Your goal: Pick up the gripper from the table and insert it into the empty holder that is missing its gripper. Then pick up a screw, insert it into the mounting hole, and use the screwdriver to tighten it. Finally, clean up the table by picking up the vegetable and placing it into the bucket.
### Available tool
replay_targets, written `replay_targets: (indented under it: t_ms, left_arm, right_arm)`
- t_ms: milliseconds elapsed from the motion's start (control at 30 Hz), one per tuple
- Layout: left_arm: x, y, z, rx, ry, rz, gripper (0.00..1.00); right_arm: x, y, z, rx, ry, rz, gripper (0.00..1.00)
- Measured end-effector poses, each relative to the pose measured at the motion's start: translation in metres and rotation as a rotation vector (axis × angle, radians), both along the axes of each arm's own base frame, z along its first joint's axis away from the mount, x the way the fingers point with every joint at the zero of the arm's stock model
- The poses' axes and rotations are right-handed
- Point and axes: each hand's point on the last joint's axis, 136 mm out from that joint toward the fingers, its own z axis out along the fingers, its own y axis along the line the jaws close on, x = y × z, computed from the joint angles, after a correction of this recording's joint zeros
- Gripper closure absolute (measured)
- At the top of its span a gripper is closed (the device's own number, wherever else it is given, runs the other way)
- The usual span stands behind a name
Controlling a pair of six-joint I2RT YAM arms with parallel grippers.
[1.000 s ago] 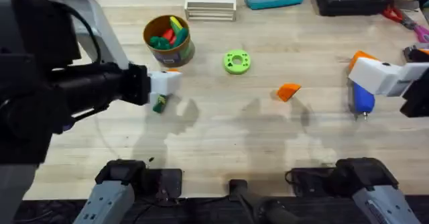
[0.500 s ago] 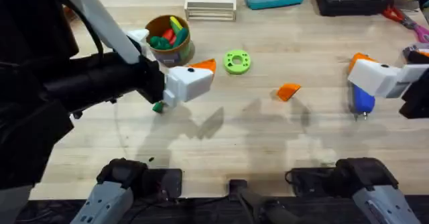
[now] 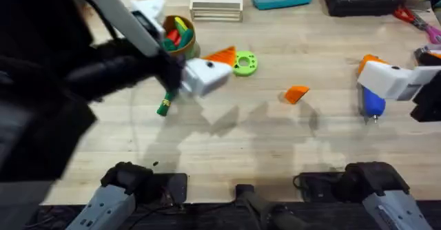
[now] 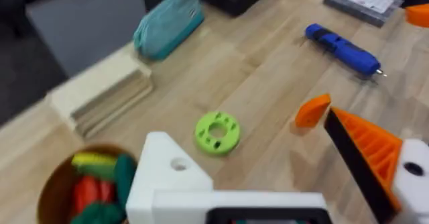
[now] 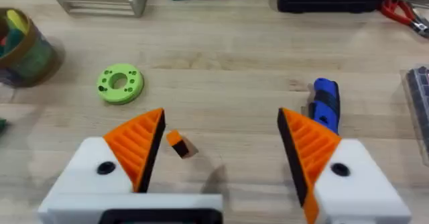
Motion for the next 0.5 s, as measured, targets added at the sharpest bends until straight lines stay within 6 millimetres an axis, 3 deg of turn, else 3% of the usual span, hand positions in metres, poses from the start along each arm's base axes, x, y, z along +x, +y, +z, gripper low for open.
replay_targets:
  t_ms: [133, 267, 300, 500]
  left_arm:
    - [-0.019, -0.031, -0.013, -0.026, -0.139, -0.118, 0.013]
    - [-0.040, -0.049, -0.032, -0.095, -0.243, -0.168, 0.014]
    - [-0.054, -0.050, -0.051, -0.137, -0.268, -0.170, 0.014]
    - [-0.068, -0.038, -0.076, -0.185, -0.278, -0.133, 0.014]
  right_arm:
    - [0.000, 0.000, 0.000, 0.000, 0.001, 0.000, 0.012]
    - [0.000, 0.000, 0.000, 0.000, 0.001, 0.000, 0.012]
    - [0.000, 0.000, 0.000, 0.000, 0.002, 0.000, 0.012]
    - [0.000, 0.000, 0.000, 0.000, 0.001, 0.000, 0.012]
